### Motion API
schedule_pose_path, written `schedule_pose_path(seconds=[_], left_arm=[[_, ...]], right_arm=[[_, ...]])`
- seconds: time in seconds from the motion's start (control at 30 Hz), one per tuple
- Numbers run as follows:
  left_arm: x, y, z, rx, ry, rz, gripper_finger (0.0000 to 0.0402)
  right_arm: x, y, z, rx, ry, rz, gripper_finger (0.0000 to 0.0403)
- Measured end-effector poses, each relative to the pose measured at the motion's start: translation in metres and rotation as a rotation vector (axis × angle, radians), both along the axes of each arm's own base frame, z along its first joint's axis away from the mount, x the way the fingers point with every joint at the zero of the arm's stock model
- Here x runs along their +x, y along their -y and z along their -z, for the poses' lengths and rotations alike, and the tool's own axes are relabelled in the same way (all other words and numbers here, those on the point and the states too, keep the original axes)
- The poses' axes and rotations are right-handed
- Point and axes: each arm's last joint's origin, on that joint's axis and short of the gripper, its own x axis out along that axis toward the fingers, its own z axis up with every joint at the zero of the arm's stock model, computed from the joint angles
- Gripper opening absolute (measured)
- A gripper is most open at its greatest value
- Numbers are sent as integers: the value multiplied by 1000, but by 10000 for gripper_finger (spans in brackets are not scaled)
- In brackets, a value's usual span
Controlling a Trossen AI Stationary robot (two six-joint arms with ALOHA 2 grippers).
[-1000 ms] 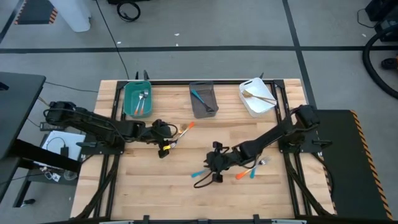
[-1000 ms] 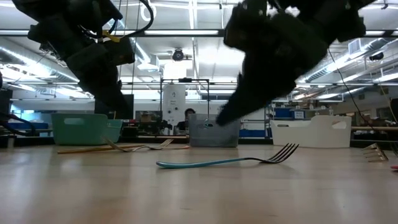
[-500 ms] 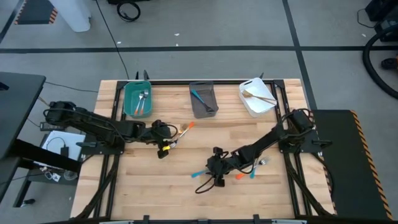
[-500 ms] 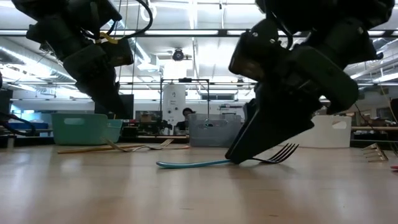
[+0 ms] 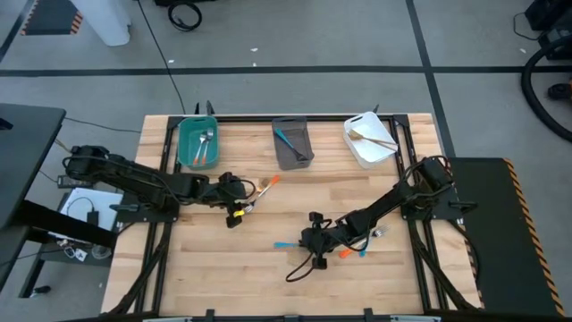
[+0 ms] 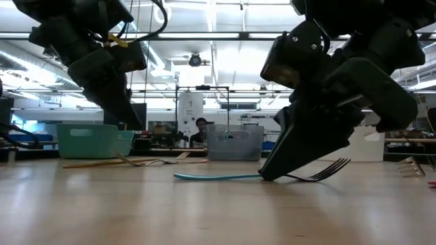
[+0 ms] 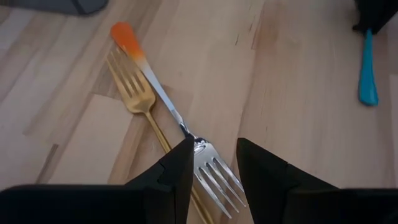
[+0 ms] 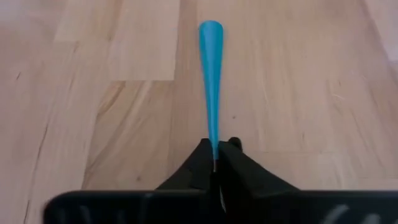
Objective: Sort silverware by color (type)
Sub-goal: Put the left blue fork into the black bin
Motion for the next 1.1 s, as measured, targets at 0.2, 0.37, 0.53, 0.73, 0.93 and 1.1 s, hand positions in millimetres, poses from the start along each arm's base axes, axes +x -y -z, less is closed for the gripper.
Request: schedule_pose_path(seconds=[0.2,0.37,0.53,0.73,0.93,1.1], left_arm=[[-1,3,-11,46,60,72,130],[-1,3,-16,62,99,87,130],[0,9,-15,69,138,121,130],[-5,19,-5,55,299,164,130],[-10,18,4,26,315,115,130],[-11,18,5,15,311,107,130]], right_arm=[[0,5,-5,27,2,37,18],[-5,13,-20,-15,9,89,14],[-5,21,-39,-57,78,176,13],[-1,32,-48,-102,139,268,13],[7,53,-52,-121,185,366,14],[14,75,-54,-131,209,417,14]])
